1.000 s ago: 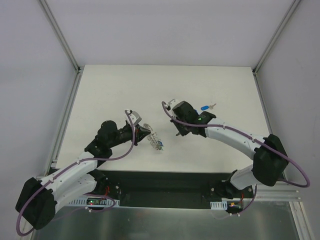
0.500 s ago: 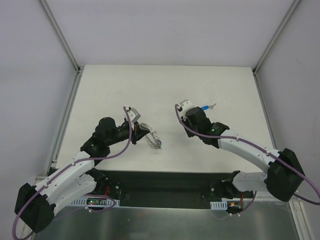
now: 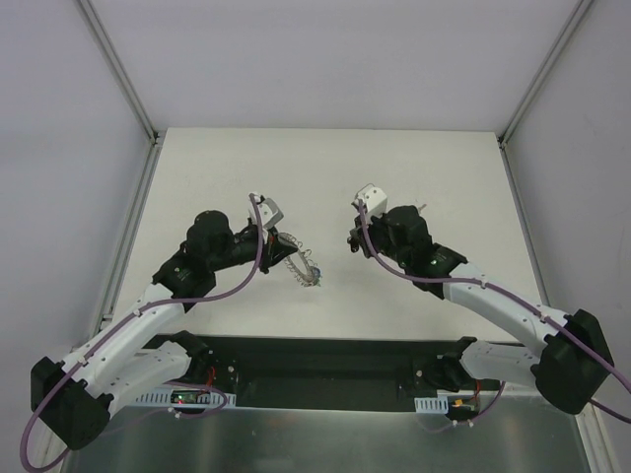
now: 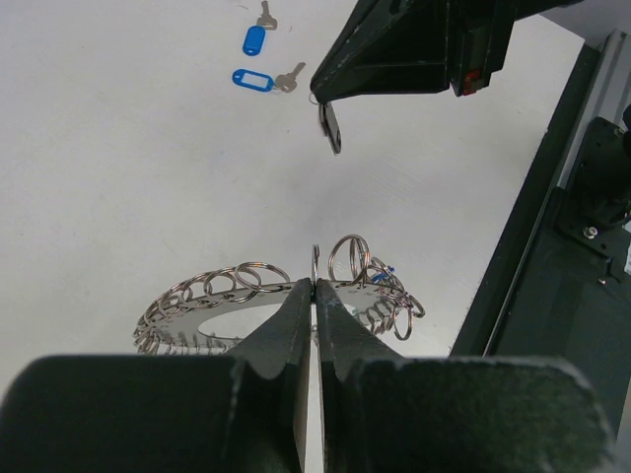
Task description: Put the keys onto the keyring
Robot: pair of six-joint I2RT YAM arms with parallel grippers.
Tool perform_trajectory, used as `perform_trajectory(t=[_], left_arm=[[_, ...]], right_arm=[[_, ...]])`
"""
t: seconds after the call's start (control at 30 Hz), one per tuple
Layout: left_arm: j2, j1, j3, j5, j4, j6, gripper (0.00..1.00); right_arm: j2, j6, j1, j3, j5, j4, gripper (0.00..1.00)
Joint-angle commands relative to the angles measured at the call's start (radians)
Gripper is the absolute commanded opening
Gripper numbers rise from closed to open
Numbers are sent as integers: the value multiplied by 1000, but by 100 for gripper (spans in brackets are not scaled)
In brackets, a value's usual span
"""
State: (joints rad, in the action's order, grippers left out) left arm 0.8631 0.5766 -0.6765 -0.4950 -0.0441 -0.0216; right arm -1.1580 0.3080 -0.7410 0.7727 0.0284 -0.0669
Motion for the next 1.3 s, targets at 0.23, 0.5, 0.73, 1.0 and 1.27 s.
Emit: perform_trajectory(t=[0.23, 0.5, 0.73, 1.0, 1.27], left_arm=[[54, 8, -136, -223, 39, 296, 0], [82, 6, -100, -335, 81, 428, 0], [77, 45, -48, -387, 84, 503, 0], [96, 104, -43, -333, 98, 525, 0], [59, 137, -25, -304, 98, 535, 0]], right_arm=[[127, 72, 54, -38, -413, -227, 1], [216, 54, 75, -96, -651, -266, 1], [242, 114, 11, -142, -657, -225, 1], [199, 120, -63, -142, -687, -228, 1], [221, 137, -107, -164, -645, -235, 1]])
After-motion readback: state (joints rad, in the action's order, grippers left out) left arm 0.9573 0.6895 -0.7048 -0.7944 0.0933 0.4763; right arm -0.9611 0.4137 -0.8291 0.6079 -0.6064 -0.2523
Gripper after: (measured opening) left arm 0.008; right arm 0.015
